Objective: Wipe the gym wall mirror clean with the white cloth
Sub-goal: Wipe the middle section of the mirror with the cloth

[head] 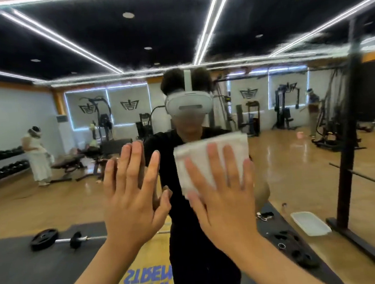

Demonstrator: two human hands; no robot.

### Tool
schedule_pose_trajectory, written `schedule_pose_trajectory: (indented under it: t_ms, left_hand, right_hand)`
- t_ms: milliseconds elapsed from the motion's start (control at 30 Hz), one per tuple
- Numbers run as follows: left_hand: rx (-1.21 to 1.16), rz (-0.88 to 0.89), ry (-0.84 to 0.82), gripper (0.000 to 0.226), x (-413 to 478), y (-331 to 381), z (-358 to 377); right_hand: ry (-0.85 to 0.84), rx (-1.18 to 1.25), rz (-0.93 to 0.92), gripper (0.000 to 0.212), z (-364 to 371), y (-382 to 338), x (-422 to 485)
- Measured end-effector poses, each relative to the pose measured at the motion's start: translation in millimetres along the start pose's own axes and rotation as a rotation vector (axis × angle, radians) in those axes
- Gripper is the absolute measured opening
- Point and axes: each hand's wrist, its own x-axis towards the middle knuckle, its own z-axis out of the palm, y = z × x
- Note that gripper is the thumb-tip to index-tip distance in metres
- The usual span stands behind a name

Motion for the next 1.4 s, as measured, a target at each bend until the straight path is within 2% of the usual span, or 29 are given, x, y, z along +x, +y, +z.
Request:
schedule_pose_trajectory:
  t_ms: [67,133,200,300,367,467,533,600,700,800,867,933,1000,1100,1167,1300,1400]
  left_hand:
    - [-0.007,0.009,0.006,0.063,-1,0,2]
    - [-0.013,-0.001,0.008,0.063,-2,0,2]
    - [-0.020,-0.013,0.005,0.065,-1,1,2]
    - [-0.027,-0.012,0.001,0.066,-1,2,1]
    - [-0.032,-0.018,-0.002,0.065,-1,3,0]
    - [-0.033,-0.017,-0.006,0.066,-1,3,0]
    - [-0.030,-0.015,-0.009,0.067,-2,2,0]
    - [-0.025,-0.013,-0.009,0.067,-2,1,0]
    - [-0.033,-0.020,-0.007,0.065,-1,2,0]
    - [-0.026,-0.016,0.011,0.061,-2,1,1]
    - [-0.027,-0.020,0.013,0.060,-2,2,1]
    - [-0.026,-0.021,0.015,0.061,-2,1,2]
    - [-0.019,-0.012,0.017,0.062,-1,-1,3]
    - [-0.026,-0.001,0.025,0.064,-3,-1,2]
    - [-0.046,0.001,0.037,0.063,-3,-1,3]
    - [-0.076,0.001,0.043,0.062,-2,1,3]
    - [-0.079,-0.001,0.050,0.062,-2,0,4]
  right_hand:
    - [-0.117,-0.028,-0.088,0.055,12,-4,-70]
    - [-0.144,-0.035,-0.139,0.054,8,5,-72]
    - [-0.053,-0.031,-0.124,0.056,-5,13,-11]
    - [0.072,-0.010,0.035,0.059,-34,24,102]
    - [0.104,-0.030,0.078,0.060,-38,23,120]
    - [0.045,-0.021,0.081,0.059,-9,2,39]
    - [-0.055,-0.033,-0.020,0.058,13,-10,-43]
    - [-0.159,-0.073,-0.099,0.054,16,-3,-83]
    - [-0.091,-0.089,-0.186,0.054,0,25,-34]
    - [0.028,-0.041,-0.027,0.057,-30,51,63]
    - [0.068,-0.050,0.044,0.060,-39,58,91]
    - [0.064,-0.054,0.108,0.060,-30,50,67]
    - [0.001,-0.032,0.132,0.060,-9,33,4]
    - [-0.144,-0.046,-0.009,0.058,3,26,-74]
    - [-0.120,-0.061,-0.070,0.056,-4,45,-53]
    - [0.031,-0.061,0.106,0.061,-43,72,67]
    - [0.050,-0.090,0.136,0.061,-47,77,81]
